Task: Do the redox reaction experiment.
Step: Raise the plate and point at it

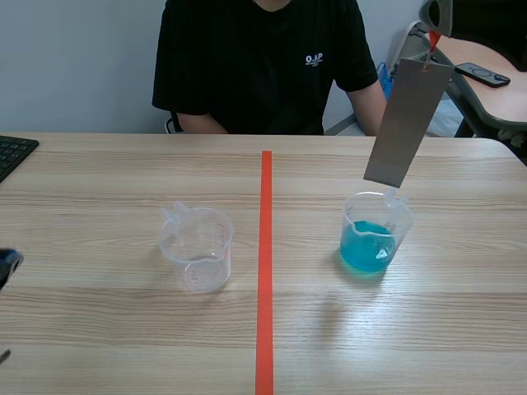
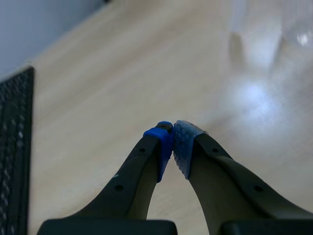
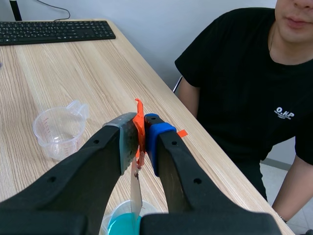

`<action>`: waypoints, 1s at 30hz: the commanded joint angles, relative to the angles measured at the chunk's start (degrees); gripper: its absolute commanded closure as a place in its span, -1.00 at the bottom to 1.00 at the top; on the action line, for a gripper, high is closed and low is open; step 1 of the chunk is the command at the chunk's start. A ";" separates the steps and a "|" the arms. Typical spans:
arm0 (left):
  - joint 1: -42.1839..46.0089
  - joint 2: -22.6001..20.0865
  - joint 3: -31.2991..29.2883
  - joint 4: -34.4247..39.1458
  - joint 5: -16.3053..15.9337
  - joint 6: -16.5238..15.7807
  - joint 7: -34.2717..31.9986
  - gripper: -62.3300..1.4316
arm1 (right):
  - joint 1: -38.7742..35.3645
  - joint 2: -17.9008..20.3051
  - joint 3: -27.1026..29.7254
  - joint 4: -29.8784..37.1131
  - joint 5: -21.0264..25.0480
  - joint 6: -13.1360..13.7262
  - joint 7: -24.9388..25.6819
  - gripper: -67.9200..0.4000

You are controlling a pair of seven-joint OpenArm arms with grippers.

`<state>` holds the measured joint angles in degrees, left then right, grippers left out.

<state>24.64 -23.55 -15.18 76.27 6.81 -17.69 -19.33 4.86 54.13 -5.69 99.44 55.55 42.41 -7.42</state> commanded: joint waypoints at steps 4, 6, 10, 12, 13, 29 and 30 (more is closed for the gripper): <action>-8.72 -0.61 1.01 0.61 -0.57 -6.40 -0.52 0.83 | 0.85 0.90 0.96 0.42 0.61 0.31 0.66 0.94; -12.37 -0.61 2.82 0.61 -0.57 -9.05 -0.50 0.83 | 0.85 0.90 0.96 0.42 0.61 0.31 0.66 0.94; -19.69 -0.26 8.50 0.61 -0.57 -12.35 1.22 0.83 | 0.85 0.90 0.96 0.42 0.61 0.31 0.66 0.94; -23.23 0.44 11.96 0.61 -0.57 -12.83 3.08 0.83 | 0.85 0.90 0.96 0.42 0.61 0.31 0.63 0.94; -24.94 1.03 13.66 0.61 -0.57 -13.00 4.13 0.83 | 0.85 0.90 0.96 0.42 0.61 0.31 0.63 0.94; -44.04 16.28 31.54 -17.11 0.31 -13.16 7.89 0.83 | 0.85 0.72 0.96 0.42 0.61 0.31 0.07 0.94; -44.89 17.00 32.30 -18.36 0.31 -13.16 7.21 0.83 | 0.85 0.72 0.96 0.42 0.61 0.31 0.04 0.94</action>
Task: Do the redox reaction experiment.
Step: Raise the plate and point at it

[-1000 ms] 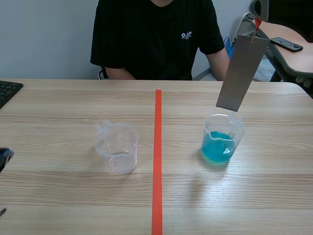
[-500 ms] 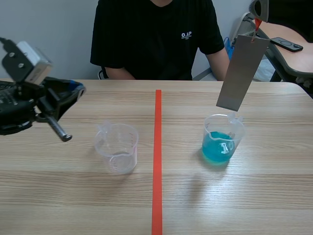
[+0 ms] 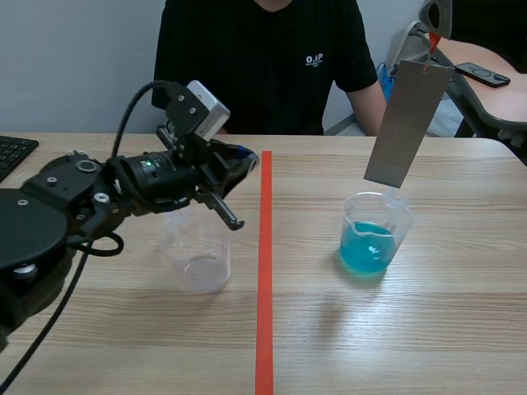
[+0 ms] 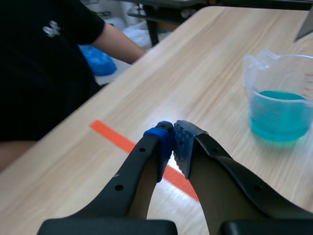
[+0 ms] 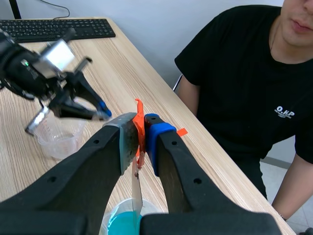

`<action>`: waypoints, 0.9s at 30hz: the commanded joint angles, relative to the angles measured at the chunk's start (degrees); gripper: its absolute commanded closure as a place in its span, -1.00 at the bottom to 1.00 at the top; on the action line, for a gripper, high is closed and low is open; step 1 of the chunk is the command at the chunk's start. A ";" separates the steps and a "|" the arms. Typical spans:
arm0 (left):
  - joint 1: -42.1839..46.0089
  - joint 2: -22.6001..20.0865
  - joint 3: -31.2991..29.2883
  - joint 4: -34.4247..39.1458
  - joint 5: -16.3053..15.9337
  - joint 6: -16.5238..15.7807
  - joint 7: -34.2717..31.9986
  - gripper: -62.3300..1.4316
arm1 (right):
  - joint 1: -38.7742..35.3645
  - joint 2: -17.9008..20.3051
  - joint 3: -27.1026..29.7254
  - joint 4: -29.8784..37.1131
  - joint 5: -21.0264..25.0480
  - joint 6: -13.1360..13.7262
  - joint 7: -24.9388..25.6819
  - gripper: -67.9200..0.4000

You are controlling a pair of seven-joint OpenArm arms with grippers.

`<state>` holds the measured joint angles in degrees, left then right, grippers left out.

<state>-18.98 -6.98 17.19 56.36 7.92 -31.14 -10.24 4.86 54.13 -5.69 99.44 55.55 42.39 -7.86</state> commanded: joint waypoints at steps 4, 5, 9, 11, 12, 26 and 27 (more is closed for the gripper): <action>-3.78 3.04 2.54 -0.87 -0.83 -0.35 -3.08 0.83 | 0.85 0.72 0.96 0.42 0.61 0.33 0.46 0.94; -4.24 3.58 3.06 -1.16 -0.83 -0.52 -3.23 0.83 | 0.85 0.72 0.96 0.42 0.61 0.33 0.46 0.94; -5.60 6.38 4.85 -1.31 -0.81 -1.84 -3.17 0.83 | 0.85 0.74 0.96 0.42 0.61 0.33 0.44 0.94; -5.88 7.69 5.77 -1.31 -0.81 -1.86 -3.19 0.83 | 0.85 0.74 0.96 0.42 0.61 0.33 0.44 0.94; -5.99 8.26 6.27 -1.31 -0.79 -1.90 -3.08 0.83 | 0.85 0.74 0.96 0.42 0.61 0.33 0.44 0.94; -6.60 10.62 9.14 -1.31 1.57 -1.60 -3.37 0.83 | 0.85 0.74 0.96 0.42 0.61 0.33 0.42 0.94; -6.60 10.56 9.09 -1.31 1.57 -1.60 -3.37 0.83 | 0.85 0.74 0.96 0.42 0.61 0.33 0.42 0.94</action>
